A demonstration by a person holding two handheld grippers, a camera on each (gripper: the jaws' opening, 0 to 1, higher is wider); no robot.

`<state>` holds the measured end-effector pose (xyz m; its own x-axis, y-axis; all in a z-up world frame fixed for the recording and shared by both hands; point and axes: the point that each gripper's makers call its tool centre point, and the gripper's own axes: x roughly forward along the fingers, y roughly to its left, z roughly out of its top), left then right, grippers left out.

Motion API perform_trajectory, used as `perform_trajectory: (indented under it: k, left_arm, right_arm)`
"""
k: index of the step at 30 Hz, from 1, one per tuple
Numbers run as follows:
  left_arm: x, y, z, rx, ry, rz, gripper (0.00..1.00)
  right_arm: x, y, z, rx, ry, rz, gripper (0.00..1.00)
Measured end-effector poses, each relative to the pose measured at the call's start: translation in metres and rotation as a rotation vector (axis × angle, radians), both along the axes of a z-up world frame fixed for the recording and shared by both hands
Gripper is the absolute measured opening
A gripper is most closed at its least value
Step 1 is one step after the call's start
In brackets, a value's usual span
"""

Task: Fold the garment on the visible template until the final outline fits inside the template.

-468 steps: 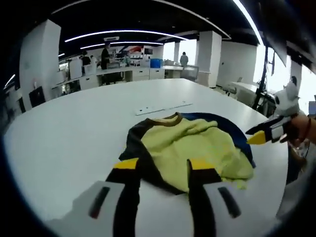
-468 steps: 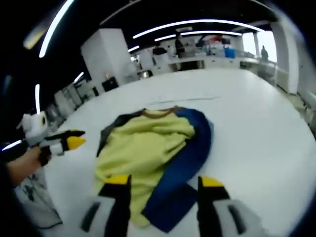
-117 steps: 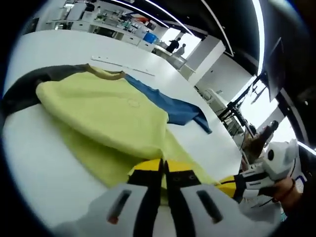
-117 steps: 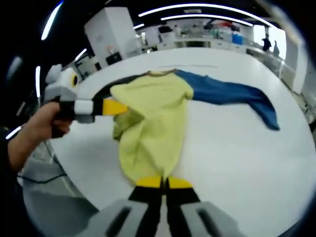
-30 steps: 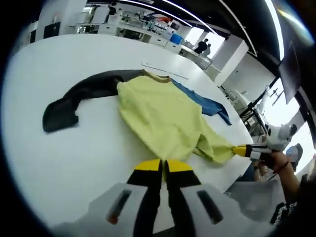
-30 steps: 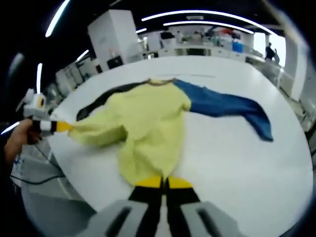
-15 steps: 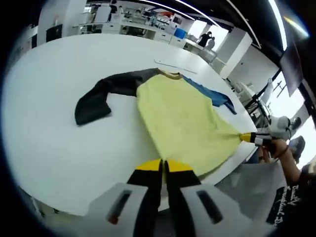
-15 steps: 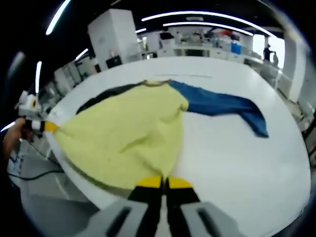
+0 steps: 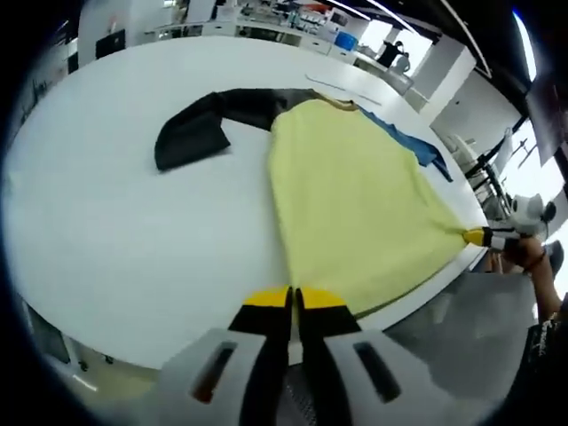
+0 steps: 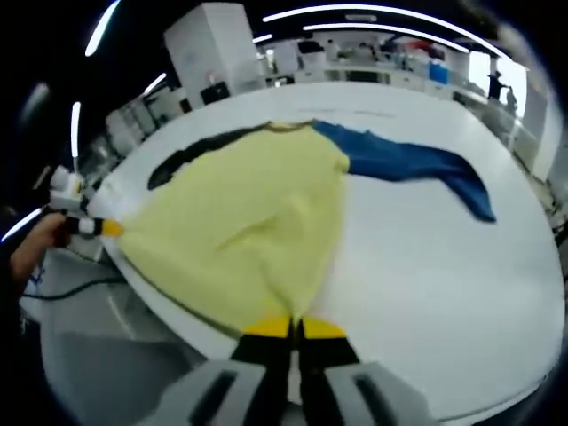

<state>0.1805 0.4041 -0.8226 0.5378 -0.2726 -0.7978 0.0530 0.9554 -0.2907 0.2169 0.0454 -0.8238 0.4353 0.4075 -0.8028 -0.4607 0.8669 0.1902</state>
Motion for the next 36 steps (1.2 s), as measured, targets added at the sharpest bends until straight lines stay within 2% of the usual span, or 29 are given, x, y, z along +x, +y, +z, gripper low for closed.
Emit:
perform_trajectory:
  k: [5,14,17,20,24,25,29,36]
  left_arm:
    - [-0.004,0.002,-0.013,0.043,0.020,-0.006,0.00]
    - [-0.010,0.004,-0.020,0.080,0.033,-0.023,0.00]
    - [-0.012,0.011,-0.023,0.117,0.046,-0.008,0.00]
    - [-0.013,0.018,-0.022,0.141,0.025,0.000,0.00]
    - [-0.005,0.015,-0.013,0.102,-0.022,0.005,0.01]
    - [-0.004,0.014,-0.011,0.105,-0.028,0.001,0.03]
    - [-0.004,0.010,-0.003,0.097,-0.039,-0.029,0.21]
    - [0.006,-0.005,0.021,0.064,-0.178,-0.108,0.52]
  right_arm:
    - [-0.007,0.000,-0.010,-0.020,0.041,0.025,0.00]
    - [-0.016,0.000,-0.015,-0.071,0.070,0.063,0.00]
    - [-0.018,0.000,-0.016,-0.060,0.077,0.053,0.00]
    - [-0.017,0.000,-0.014,-0.022,0.079,0.030,0.00]
    - [-0.014,0.004,-0.010,0.045,0.079,-0.002,0.00]
    - [-0.013,0.003,-0.008,0.047,0.074,-0.006,0.02]
    - [-0.009,0.004,0.002,0.048,0.041,-0.018,0.25]
    - [0.004,0.002,0.021,0.111,-0.020,-0.070,0.60]
